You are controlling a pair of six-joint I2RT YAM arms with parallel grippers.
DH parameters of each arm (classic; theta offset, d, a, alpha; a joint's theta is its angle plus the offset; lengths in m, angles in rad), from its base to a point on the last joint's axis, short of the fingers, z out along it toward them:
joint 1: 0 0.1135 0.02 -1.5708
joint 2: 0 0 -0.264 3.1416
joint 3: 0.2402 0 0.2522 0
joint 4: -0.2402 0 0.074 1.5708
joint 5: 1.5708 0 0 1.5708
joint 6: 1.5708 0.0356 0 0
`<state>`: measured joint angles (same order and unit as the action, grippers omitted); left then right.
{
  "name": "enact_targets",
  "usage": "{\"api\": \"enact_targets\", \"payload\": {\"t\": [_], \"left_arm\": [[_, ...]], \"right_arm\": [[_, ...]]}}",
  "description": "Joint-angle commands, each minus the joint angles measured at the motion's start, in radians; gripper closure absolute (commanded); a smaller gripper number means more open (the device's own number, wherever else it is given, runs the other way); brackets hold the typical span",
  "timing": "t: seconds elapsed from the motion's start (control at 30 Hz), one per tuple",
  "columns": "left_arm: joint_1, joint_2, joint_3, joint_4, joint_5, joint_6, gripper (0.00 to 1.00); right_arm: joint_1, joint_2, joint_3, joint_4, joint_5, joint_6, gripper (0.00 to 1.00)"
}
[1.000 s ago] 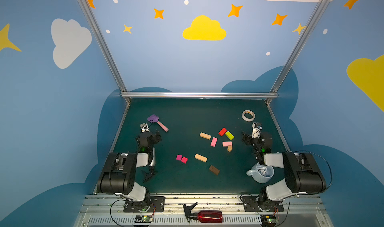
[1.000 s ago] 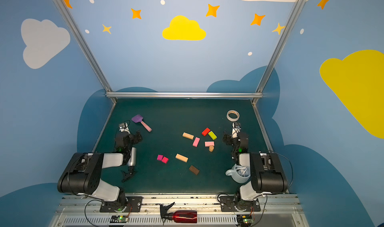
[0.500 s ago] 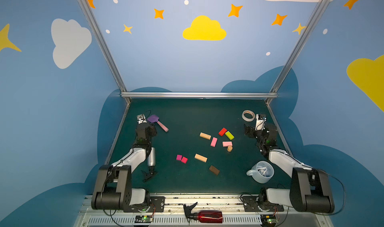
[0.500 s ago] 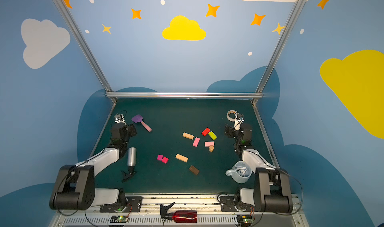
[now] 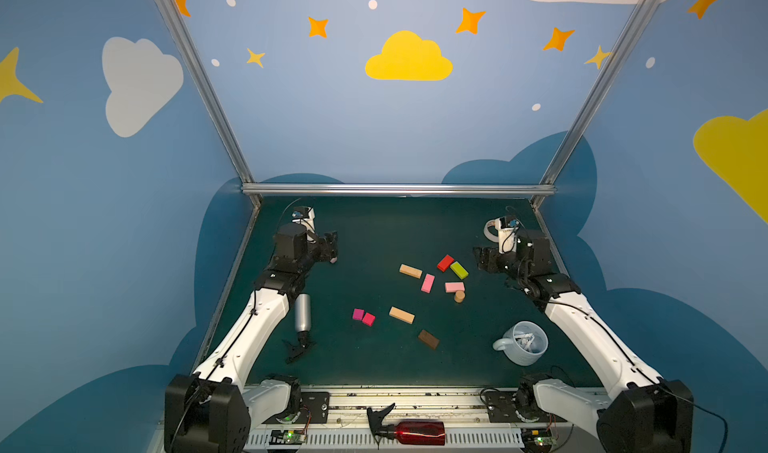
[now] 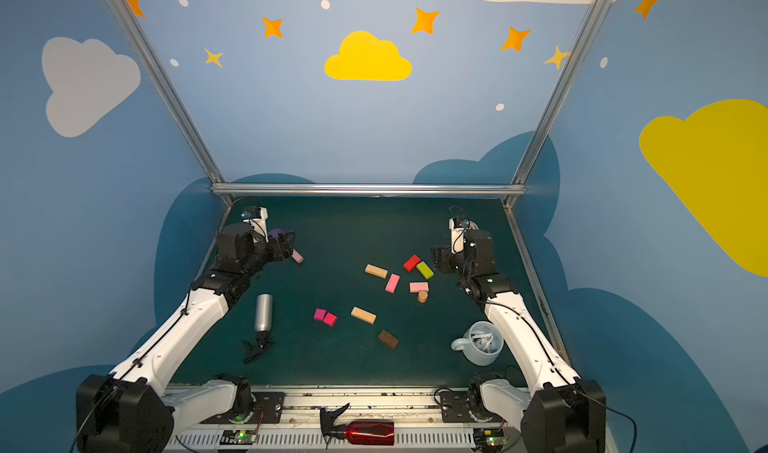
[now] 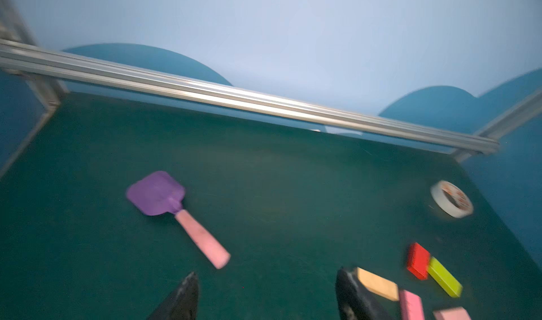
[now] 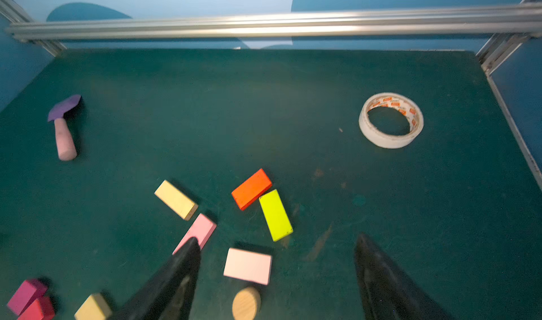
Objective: Build the wood block tower
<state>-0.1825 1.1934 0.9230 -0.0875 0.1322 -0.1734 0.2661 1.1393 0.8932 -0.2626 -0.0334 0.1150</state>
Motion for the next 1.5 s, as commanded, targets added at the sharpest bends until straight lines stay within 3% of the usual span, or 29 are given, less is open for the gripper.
{"api": "enact_targets", "payload": {"t": [0.0,0.23,0.37,0.5,0.63,0.87,1.17,1.47], "left_arm": [[-0.051,0.072,0.082,-0.136,0.146,-0.023,0.28],[-0.169,0.251,0.192,-0.122,0.167,-0.078,0.31],[-0.227,0.394,0.307,-0.211,0.164,-0.085,0.36],[-0.289,0.548,0.434,-0.313,0.149,-0.075,0.43],[-0.331,0.652,0.501,-0.344,0.136,-0.076,0.44],[-0.34,0.772,0.551,-0.367,0.146,-0.096,0.46],[-0.341,0.837,0.561,-0.338,0.116,-0.125,0.55],[-0.341,0.894,0.595,-0.327,0.162,-0.138,0.59]], "right_arm": [[0.053,0.041,0.08,-0.177,0.035,0.059,0.24],[0.164,0.145,0.149,-0.208,0.114,0.158,0.32],[0.214,0.253,0.231,-0.267,0.123,0.173,0.42],[0.246,0.353,0.272,-0.262,0.073,0.2,0.5],[0.254,0.423,0.273,-0.213,-0.022,0.24,0.51],[0.277,0.542,0.284,-0.131,-0.131,0.289,0.52],[0.285,0.708,0.366,-0.066,-0.261,0.354,0.72],[0.285,0.771,0.41,-0.105,-0.252,0.389,0.73]]}}
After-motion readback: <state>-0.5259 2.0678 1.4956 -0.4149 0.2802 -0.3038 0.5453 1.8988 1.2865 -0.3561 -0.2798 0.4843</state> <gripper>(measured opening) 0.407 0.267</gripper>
